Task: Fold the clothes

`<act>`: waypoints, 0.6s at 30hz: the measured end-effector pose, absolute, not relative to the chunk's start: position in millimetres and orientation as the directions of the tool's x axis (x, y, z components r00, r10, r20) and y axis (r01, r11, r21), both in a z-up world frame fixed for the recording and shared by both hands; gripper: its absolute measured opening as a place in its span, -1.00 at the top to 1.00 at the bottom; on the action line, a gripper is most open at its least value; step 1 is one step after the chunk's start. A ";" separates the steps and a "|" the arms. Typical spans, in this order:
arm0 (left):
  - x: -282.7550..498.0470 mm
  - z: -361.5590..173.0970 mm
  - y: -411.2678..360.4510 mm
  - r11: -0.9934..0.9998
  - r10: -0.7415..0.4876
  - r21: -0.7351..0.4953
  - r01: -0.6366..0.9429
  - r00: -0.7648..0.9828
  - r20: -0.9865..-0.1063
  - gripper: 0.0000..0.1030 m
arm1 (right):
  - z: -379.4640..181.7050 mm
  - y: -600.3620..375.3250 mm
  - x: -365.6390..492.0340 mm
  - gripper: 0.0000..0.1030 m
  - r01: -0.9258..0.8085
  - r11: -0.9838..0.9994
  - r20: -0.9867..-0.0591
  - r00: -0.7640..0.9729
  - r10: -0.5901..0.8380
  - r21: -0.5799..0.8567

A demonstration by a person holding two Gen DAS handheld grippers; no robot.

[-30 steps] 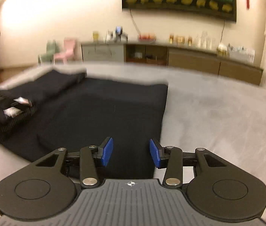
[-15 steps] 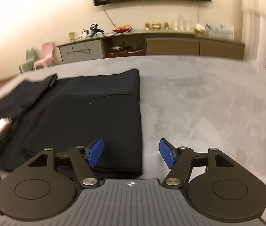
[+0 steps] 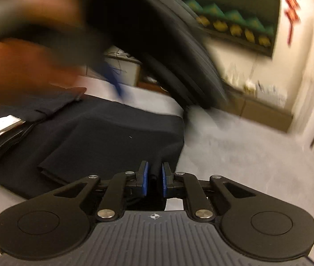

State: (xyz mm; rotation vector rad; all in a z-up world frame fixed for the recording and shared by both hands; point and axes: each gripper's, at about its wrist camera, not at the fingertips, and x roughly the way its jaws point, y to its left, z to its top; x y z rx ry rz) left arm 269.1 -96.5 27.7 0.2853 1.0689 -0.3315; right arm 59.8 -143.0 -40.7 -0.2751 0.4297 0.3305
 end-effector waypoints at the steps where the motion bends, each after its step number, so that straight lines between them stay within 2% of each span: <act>1: 273.0 13.1 -107.8 0.900 -0.089 0.108 0.423 0.419 -0.904 -0.87 | -40.9 -141.1 56.5 0.77 -0.377 0.903 -0.439 0.860 0.260 -0.205; 2: 276.9 -1.0 -118.7 0.883 -0.051 0.146 0.446 0.400 -0.915 -0.53 | -40.8 -142.0 55.8 0.77 -0.386 0.900 -0.436 0.859 0.270 -0.202; 3: 278.0 -3.4 -118.4 0.881 -0.028 0.175 0.439 0.419 -0.908 -0.46 | -40.6 -143.1 55.3 0.77 -0.394 0.898 -0.434 0.856 0.281 -0.197; 4: 279.1 -5.9 -118.1 0.879 -0.006 0.204 0.432 0.437 -0.899 0.07 | -39.7 -146.2 56.9 0.77 -0.399 0.900 -0.436 0.851 0.292 -0.177; 5: 280.2 -8.0 -117.4 0.876 0.014 0.230 0.424 0.454 -0.891 0.47 | -38.7 -149.3 58.5 0.77 -0.404 0.901 -0.438 0.847 0.303 -0.158; 7: 281.8 9.0 -92.4 0.910 -0.068 0.135 0.392 0.463 -0.884 0.88 | -36.5 -155.6 61.7 0.75 -0.414 0.903 -0.440 0.836 0.327 -0.116; 8: 282.3 19.2 -78.7 0.925 -0.105 0.090 0.370 0.474 -0.874 0.89 | -33.1 -159.9 62.2 0.74 -0.420 0.905 -0.436 0.829 0.351 -0.071; 9: 278.5 34.2 -56.8 0.941 -0.140 0.044 0.336 0.503 -0.853 0.89 | -27.1 -164.6 60.9 0.60 -0.434 0.901 -0.423 0.819 0.388 -0.014; 10: 274.4 49.1 -34.6 0.953 -0.172 -0.003 0.304 0.531 -0.829 0.89 | -21.2 -169.2 59.6 0.39 -0.447 0.893 -0.408 0.808 0.424 0.044; 12: 256.2 72.6 20.6 0.969 -0.204 -0.078 0.234 0.585 -0.785 0.90 | -9.2 -175.9 54.1 0.21 -0.477 0.868 -0.363 0.791 0.492 0.137; 16: 203.2 91.9 143.9 0.983 -0.170 -0.175 0.060 0.665 -0.727 0.90 | -3.7 -166.4 46.5 0.11 -0.540 0.823 -0.348 0.748 0.565 0.174; 18: 179.1 77.3 196.5 0.981 -0.119 -0.190 -0.037 0.657 -0.744 0.84 | -8.2 -150.1 44.0 0.04 -0.579 0.800 -0.377 0.714 0.590 0.157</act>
